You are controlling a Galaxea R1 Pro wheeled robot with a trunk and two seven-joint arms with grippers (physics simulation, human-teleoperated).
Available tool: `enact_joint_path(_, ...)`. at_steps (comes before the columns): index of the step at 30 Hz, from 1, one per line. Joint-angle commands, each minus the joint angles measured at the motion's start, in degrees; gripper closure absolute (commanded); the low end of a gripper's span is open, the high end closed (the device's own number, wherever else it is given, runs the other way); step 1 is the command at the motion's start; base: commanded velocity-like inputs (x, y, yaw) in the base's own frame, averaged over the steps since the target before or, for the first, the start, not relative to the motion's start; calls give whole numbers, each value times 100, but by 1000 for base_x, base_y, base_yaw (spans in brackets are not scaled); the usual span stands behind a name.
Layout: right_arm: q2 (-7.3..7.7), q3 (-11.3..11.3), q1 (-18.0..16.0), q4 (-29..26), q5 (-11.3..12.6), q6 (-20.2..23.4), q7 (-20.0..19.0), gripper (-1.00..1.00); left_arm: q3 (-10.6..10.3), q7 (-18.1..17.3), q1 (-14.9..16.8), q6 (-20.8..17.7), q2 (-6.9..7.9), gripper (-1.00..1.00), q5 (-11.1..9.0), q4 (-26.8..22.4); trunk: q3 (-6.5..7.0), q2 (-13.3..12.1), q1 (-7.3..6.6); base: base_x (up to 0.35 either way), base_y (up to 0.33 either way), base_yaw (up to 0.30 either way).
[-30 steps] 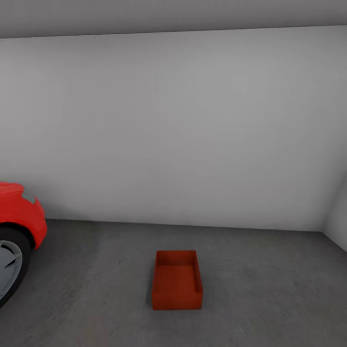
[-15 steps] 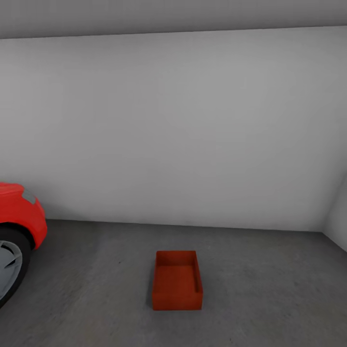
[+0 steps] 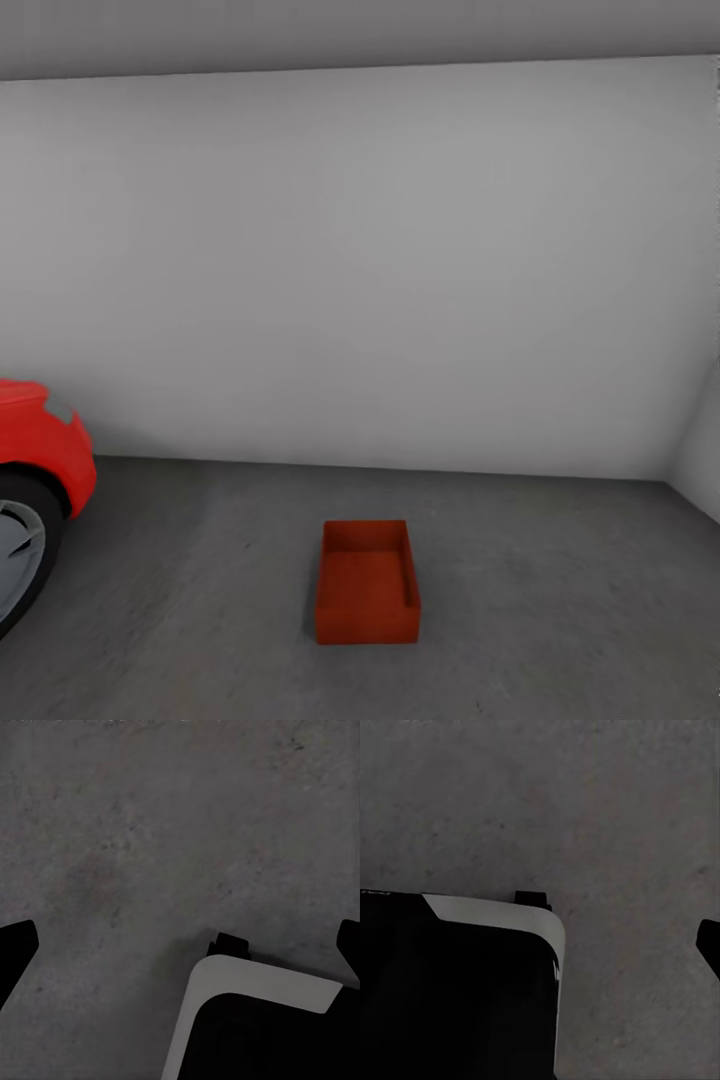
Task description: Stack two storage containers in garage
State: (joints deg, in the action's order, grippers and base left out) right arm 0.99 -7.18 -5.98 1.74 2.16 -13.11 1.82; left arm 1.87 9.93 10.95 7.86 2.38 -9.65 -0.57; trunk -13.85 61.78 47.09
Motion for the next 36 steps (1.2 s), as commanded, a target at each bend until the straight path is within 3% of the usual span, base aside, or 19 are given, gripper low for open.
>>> enact_joint_path(1,-2,-47,-8,19,24,-32,21,-100,15,0,4,22,0,-100,-28,4,-4,5,0,0,0,-102)
enact_joint_path(36,25,-29,-8,19,68,-25,21,-100,15,0,3,22,0,-100,-28,4,55,5,0,0,0,-264)
